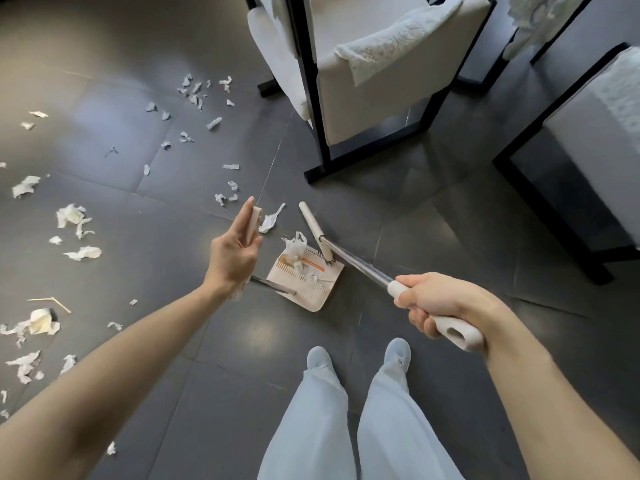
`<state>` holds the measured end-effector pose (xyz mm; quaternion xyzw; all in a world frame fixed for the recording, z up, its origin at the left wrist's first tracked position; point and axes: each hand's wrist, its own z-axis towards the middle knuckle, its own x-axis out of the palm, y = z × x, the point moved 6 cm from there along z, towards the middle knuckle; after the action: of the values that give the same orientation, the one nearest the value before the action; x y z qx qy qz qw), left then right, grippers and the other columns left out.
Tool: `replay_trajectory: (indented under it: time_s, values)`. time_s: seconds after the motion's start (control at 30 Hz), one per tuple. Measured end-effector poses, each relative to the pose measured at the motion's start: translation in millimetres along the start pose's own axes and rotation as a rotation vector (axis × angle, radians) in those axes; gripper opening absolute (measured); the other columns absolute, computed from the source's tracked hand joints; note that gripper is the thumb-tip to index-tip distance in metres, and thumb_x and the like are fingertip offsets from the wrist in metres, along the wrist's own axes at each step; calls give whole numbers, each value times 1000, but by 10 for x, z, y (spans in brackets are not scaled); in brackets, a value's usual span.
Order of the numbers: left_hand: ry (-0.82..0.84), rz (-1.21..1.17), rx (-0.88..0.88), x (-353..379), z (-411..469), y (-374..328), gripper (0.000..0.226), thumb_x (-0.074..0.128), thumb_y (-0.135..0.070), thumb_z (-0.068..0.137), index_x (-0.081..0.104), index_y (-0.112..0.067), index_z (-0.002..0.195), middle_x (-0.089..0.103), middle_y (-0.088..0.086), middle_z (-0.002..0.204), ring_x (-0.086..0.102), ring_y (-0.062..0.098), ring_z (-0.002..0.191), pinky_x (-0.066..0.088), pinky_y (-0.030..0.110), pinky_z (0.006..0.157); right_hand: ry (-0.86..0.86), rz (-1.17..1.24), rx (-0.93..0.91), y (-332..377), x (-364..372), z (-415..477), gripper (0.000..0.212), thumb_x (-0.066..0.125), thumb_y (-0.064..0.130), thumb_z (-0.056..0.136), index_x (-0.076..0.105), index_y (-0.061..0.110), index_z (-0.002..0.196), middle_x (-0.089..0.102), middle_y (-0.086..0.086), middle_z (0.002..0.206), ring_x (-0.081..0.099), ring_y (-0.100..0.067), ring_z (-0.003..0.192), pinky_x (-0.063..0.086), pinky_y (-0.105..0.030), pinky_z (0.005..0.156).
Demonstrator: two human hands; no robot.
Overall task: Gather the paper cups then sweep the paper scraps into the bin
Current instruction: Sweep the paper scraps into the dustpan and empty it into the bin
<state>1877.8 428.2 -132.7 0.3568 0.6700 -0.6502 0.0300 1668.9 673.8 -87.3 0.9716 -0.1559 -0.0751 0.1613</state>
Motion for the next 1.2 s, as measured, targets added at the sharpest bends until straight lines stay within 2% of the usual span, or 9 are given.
replay_trajectory:
  time_s: [0.2, 0.3, 0.4, 0.57, 0.73, 0.83, 1.0, 1.13, 1.2]
  values:
    - [50, -15, 52, 159, -260, -48, 70, 60, 0, 89, 40, -39, 144, 54, -24, 128, 44, -20, 116, 27, -2, 97, -101, 136, -34, -285, -214, -57, 52, 46, 4, 96, 39, 27, 142, 42, -3, 68, 35, -4, 34, 32, -13, 34]
    - [101, -68, 63, 315, -438, -68, 71, 56, 5, 89, 40, -38, 144, 51, -40, 122, 42, -12, 125, 28, 2, 100, -138, 160, -50, -509, -309, -34, 46, 46, 4, 95, 41, 32, 131, 42, -3, 71, 36, -4, 32, 32, -13, 34]
    - [140, -38, 92, 494, -624, -125, 71, 56, 6, 89, 38, -33, 146, 45, -49, 122, 39, -10, 129, 26, 10, 108, -183, 84, -35, -777, -374, 114, 52, 45, 4, 94, 37, 24, 142, 43, -3, 66, 36, -7, 32, 32, -15, 37]
    - [144, -14, 107, 824, -826, -266, 68, 55, 9, 89, 37, -21, 147, 43, -55, 111, 35, -31, 111, 24, -7, 92, -117, 17, -15, -1085, -213, 276, 23, 46, 5, 94, 45, 16, 114, 45, -5, 50, 39, -15, 42, 32, -28, 46]
    - [100, 18, 86, 881, -862, -333, 69, 55, 5, 90, 34, -26, 149, 41, -51, 109, 32, -34, 109, 21, -8, 93, 71, 251, 91, -1236, 50, 136, 25, 43, 4, 97, 45, 23, 112, 42, -2, 59, 36, -6, 33, 31, -14, 33]
    - [58, 10, 65, 734, -978, -251, 72, 54, 6, 90, 31, -27, 150, 39, -56, 111, 35, -26, 116, 21, -7, 93, 93, 201, 55, -1142, 63, -25, 23, 42, 4, 96, 49, 20, 111, 43, -3, 61, 36, -5, 35, 31, -13, 32]
    - [-38, 3, 18, 380, -1153, -89, 74, 57, 3, 89, 30, -32, 149, 46, -25, 132, 39, -19, 119, 22, -2, 100, 78, 60, -43, -797, 148, -226, 21, 42, 2, 95, 51, 21, 91, 46, -4, 63, 37, -4, 33, 31, -14, 32]
    - [-92, -109, -57, 124, -1220, 127, 75, 54, 8, 90, 30, -31, 149, 47, -27, 129, 42, -3, 130, 25, 24, 114, 28, -52, -120, -459, 172, -111, 37, 42, 1, 94, 51, 22, 123, 45, -3, 65, 38, -5, 31, 31, -14, 33]
    - [-144, -87, -81, -1, -1230, 240, 76, 55, 6, 90, 29, -34, 149, 47, -33, 124, 43, -9, 126, 26, 18, 112, 7, -135, -149, -335, 206, 78, 42, 43, 1, 93, 44, 13, 133, 44, -4, 65, 39, -8, 37, 33, -16, 36]
